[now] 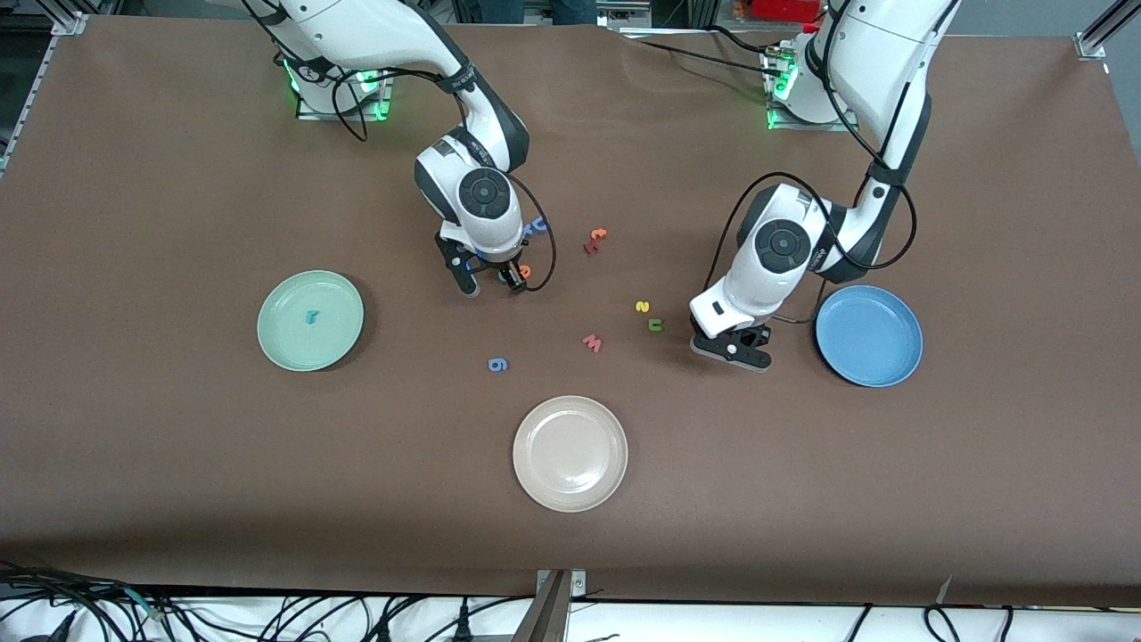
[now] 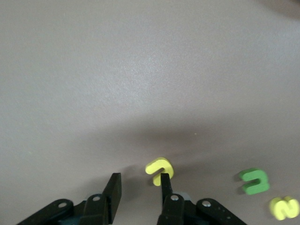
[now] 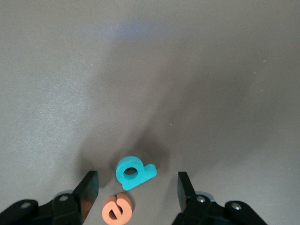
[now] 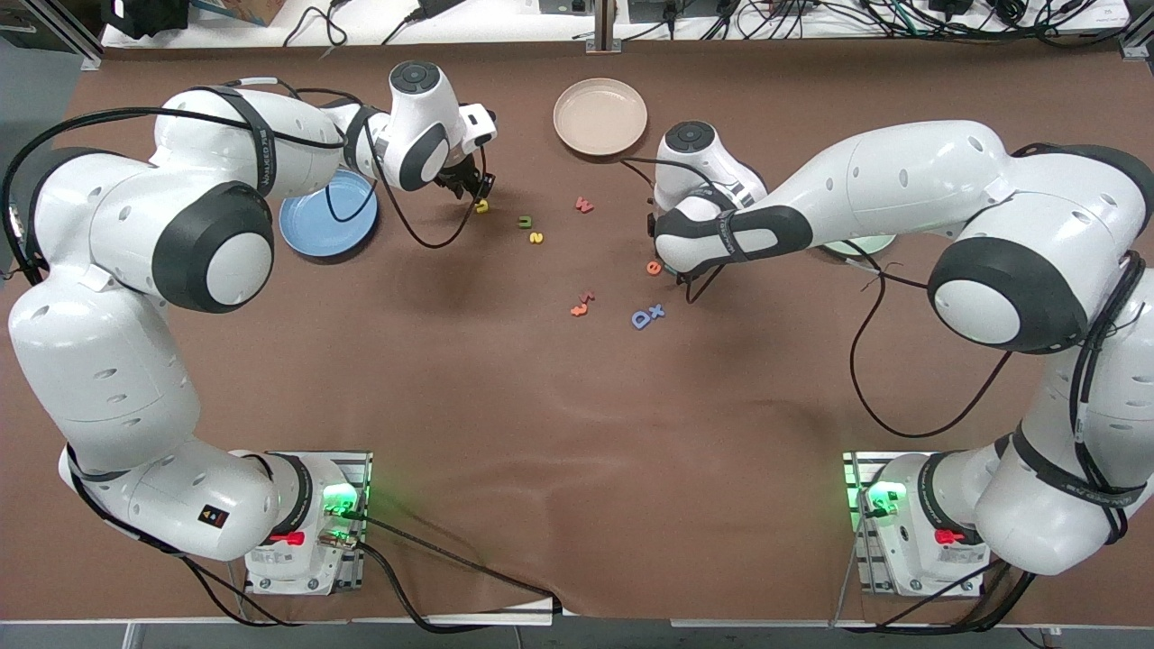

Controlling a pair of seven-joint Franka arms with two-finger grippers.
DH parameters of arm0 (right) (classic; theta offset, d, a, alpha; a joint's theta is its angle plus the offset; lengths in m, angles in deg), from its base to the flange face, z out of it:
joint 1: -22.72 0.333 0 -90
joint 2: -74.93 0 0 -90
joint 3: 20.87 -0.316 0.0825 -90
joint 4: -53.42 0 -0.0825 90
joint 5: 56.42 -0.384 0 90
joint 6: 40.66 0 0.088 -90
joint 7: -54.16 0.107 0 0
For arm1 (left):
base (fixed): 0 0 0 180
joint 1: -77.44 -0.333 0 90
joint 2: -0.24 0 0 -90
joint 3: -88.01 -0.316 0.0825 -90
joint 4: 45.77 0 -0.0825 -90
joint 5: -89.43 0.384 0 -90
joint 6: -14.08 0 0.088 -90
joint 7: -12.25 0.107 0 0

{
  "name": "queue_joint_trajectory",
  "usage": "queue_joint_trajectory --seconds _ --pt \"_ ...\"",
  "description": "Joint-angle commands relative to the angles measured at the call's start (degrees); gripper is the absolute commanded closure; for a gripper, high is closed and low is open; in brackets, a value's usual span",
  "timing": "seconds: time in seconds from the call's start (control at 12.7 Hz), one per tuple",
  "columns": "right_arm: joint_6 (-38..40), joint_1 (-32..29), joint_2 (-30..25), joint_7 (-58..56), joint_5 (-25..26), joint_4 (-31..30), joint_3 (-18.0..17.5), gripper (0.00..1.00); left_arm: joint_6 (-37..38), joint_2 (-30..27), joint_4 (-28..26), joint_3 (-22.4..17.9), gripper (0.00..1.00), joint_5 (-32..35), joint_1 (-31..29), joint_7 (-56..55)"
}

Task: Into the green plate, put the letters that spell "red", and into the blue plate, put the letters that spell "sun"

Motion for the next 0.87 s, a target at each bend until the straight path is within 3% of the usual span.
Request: queue_joint_trajectory --seconds 0.0,0.16,0.32,0.39,0.55,0.71,0.79 --pt "-1.9 0.7 -0.3 1.7 0.7 -1.5 0.5 0.26 0.8 0.7 0.3 -0.2 0.54 -6.9 0.8 -3.0" --pt "-2.0 0.7 -0.3 1.7 0.6 -1.9 0.6 0.33 0.7 2.6 2.2 -0.1 0.54 -7.0 2.2 -9.1" --pt "-2.0 0.7 -0.3 1.6 0.6 -1.8 0.6 0.6 0.7 3.3 2.6 -0.2 0.54 -6.9 3.4 -13.1" --pt "-2.0 0.7 -0.3 1.4 0.8 -1.8 0.7 0.67 0.7 3.5 3.4 -0.2 0.54 -7.0 3.4 -13.5" --pt "-1.9 0.6 -0.4 1.2 2.9 -1.6 1.1 0.75 0.7 3.7 3.5 -0.5 0.54 -6.9 3.3 -13.6" --pt "-1.6 0.5 -0.9 -1.3 3.1 -1.4 1.8 0.76 0.7 3.7 3.5 -2.4 0.51 -6.6 3.3 -13.5" --pt "-1.5 0.4 -1.3 -2.8 3.1 -1.4 2.0 0.79 0.7 3.7 3.4 -2.7 0.33 -6.3 3.2 -13.4"
